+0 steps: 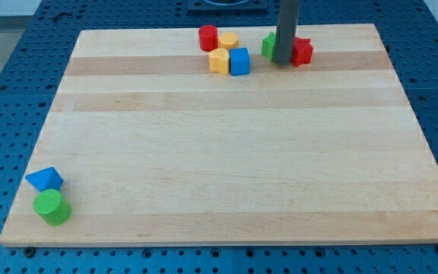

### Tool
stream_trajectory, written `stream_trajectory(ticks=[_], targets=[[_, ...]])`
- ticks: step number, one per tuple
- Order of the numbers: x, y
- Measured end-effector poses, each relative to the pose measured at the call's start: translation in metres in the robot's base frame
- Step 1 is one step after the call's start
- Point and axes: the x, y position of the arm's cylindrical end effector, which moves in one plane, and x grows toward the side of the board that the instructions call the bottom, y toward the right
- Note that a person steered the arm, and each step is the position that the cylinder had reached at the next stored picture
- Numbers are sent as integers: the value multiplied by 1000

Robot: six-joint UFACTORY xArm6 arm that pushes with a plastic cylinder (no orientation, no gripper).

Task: Push the green star up a bit

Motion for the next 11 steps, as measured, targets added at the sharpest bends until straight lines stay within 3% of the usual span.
stream_trajectory(ticks=[3, 6, 11], targets=[[0, -65], [-24, -35], [-87, -45]])
